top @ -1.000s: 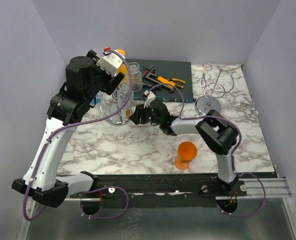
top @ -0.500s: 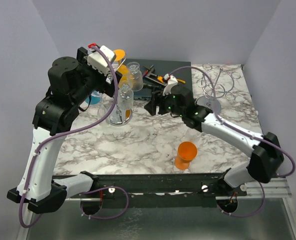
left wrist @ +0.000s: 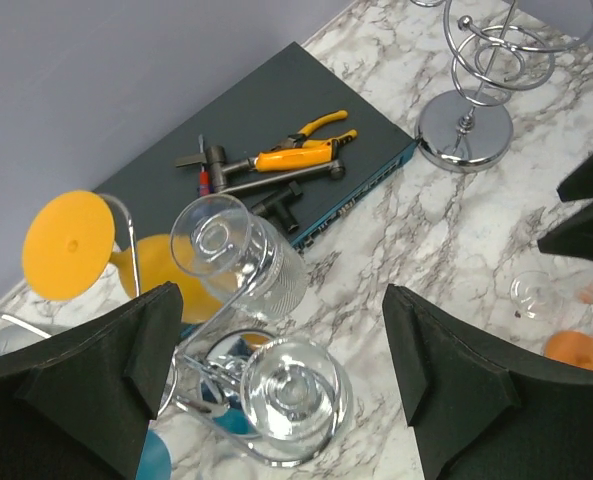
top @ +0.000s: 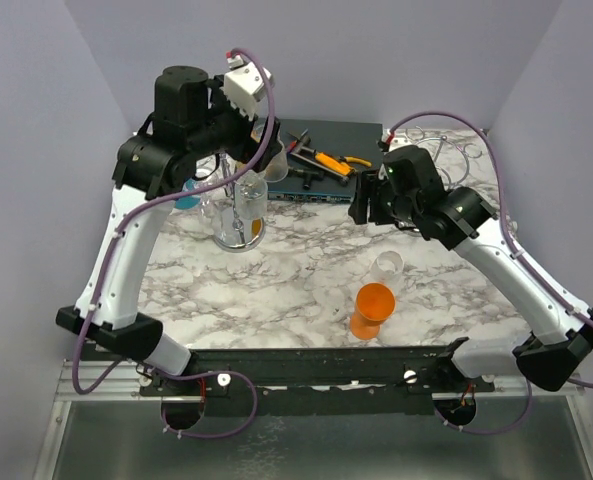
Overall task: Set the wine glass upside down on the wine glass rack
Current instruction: Pick up the wine glass at the center of the board, then turn the wine glass upside down at the wine rack.
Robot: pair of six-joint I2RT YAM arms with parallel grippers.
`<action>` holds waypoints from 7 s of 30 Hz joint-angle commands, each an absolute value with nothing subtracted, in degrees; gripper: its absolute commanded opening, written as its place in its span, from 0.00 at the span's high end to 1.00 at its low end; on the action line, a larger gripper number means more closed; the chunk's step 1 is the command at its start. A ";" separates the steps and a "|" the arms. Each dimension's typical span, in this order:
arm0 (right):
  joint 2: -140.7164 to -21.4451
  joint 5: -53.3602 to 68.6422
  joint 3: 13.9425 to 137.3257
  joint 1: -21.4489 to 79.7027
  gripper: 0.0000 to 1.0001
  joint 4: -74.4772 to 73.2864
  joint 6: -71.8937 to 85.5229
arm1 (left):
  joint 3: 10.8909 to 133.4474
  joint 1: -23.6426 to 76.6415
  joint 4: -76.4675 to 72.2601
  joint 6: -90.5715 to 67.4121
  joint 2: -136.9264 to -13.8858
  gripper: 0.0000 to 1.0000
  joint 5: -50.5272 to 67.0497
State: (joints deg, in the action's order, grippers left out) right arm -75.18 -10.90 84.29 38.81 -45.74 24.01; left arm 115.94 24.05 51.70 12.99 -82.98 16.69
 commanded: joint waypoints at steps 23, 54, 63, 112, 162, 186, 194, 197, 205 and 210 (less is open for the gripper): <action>-70.29 -3.02 74.25 38.67 0.44 -64.17 30.71 | 129.04 44.71 52.78 15.18 -100.10 0.08 8.00; -50.66 -22.85 78.38 38.58 1.00 -36.50 26.37 | 118.78 45.43 43.24 2.26 -95.05 0.01 14.42; -44.84 -14.06 75.70 38.54 1.00 -24.38 25.42 | 113.66 42.80 39.62 2.54 -93.93 0.01 25.57; -36.77 -3.92 54.78 38.59 0.03 -26.83 30.52 | 93.64 43.75 12.89 64.79 -85.66 1.00 16.35; -75.89 -13.37 81.97 4.38 0.14 -13.42 12.16 | 89.37 42.72 -17.43 105.17 -107.47 1.00 28.47; -74.53 -15.23 78.66 2.62 0.12 -12.83 13.97 | 97.09 44.26 -17.93 105.55 -115.36 1.00 30.87; -74.33 -16.07 77.44 2.53 0.12 -12.30 13.50 | 98.78 44.47 -17.93 105.99 -117.21 1.00 30.61; -74.73 -16.36 77.31 2.47 0.12 -12.30 13.39 | 98.62 44.73 -18.01 106.08 -117.09 1.00 30.60; -75.11 -16.33 77.12 2.27 0.12 -12.03 13.44 | 95.59 45.83 -18.02 107.10 -114.47 1.00 30.35; -74.95 -16.70 76.82 2.08 0.12 -11.65 12.99 | 90.63 45.88 -18.28 107.17 -111.03 1.00 28.44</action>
